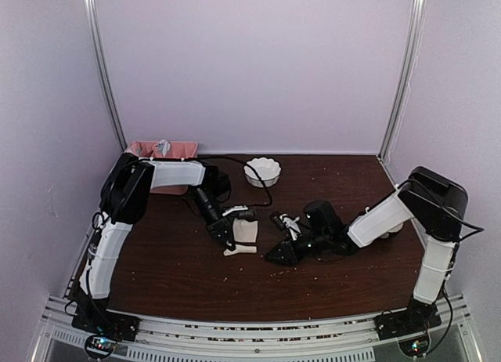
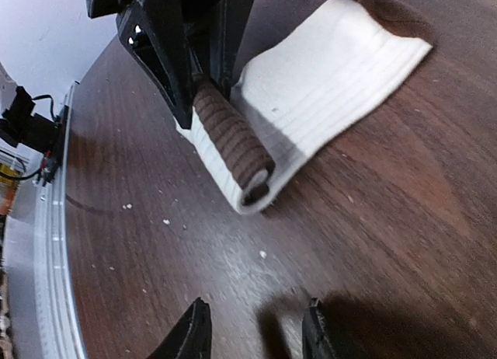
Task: Roll the socks
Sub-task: Roll the sock at the center of the board.
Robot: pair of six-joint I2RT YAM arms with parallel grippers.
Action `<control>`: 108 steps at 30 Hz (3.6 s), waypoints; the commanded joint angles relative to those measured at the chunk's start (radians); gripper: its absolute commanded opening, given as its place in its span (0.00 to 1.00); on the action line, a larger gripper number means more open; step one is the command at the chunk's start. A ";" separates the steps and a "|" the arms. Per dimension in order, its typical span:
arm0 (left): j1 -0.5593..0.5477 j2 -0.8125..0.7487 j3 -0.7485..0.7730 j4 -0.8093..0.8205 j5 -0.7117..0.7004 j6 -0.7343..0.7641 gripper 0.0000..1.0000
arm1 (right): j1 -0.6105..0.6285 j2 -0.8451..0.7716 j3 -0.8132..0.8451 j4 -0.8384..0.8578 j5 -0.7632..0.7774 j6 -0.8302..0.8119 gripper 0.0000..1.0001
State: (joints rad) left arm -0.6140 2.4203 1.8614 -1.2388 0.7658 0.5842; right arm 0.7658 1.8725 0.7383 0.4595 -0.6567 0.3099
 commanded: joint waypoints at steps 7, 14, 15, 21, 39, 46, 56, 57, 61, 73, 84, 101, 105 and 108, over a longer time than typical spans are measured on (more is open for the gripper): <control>0.011 0.073 -0.027 -0.046 -0.201 -0.019 0.17 | 0.128 -0.318 -0.214 0.052 0.762 -0.226 1.00; 0.010 0.081 -0.008 -0.038 -0.249 -0.047 0.16 | 0.065 -0.343 -0.303 0.298 0.878 -0.029 1.00; 0.011 0.081 -0.006 -0.041 -0.237 -0.047 0.16 | 0.072 -0.334 -0.314 0.366 0.797 -0.091 1.00; 0.011 0.119 0.011 -0.090 -0.190 -0.032 0.17 | 0.298 -0.204 -0.234 0.330 0.737 -0.691 0.99; 0.010 0.146 0.014 -0.121 -0.172 -0.005 0.19 | 0.297 0.130 0.215 -0.051 0.533 -0.983 0.53; 0.010 0.136 0.015 -0.136 -0.159 0.017 0.22 | 0.283 0.183 0.303 -0.180 0.510 -0.954 0.33; 0.021 -0.048 -0.069 0.033 -0.228 -0.018 0.94 | 0.262 0.207 0.379 -0.430 0.356 -0.799 0.00; 0.021 -0.078 -0.077 0.056 -0.254 -0.024 0.98 | 0.260 0.208 0.384 -0.453 0.342 -0.774 0.00; 0.023 -0.204 -0.118 0.164 -0.383 -0.066 0.98 | 0.231 0.200 0.378 -0.510 0.262 -0.662 0.00; 0.168 -0.315 -0.232 0.293 -0.249 -0.144 0.98 | 0.170 0.270 0.445 -0.663 0.036 -0.533 0.00; -0.012 -0.669 -0.583 0.546 -0.323 0.269 0.92 | 0.081 0.428 0.579 -0.833 -0.132 -0.425 0.00; -0.187 -0.526 -0.603 0.632 -0.483 0.299 0.71 | 0.003 0.497 0.564 -0.814 -0.236 -0.293 0.00; -0.208 -0.501 -0.602 0.650 -0.508 0.265 0.64 | 0.003 0.500 0.571 -0.795 -0.242 -0.259 0.00; -0.216 -0.481 -0.603 0.656 -0.542 0.241 0.49 | 0.003 0.494 0.571 -0.759 -0.247 -0.204 0.00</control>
State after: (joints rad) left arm -0.8135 1.9091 1.2400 -0.6243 0.2771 0.8623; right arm 0.7719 2.2574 1.3777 -0.1207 -1.0775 0.0353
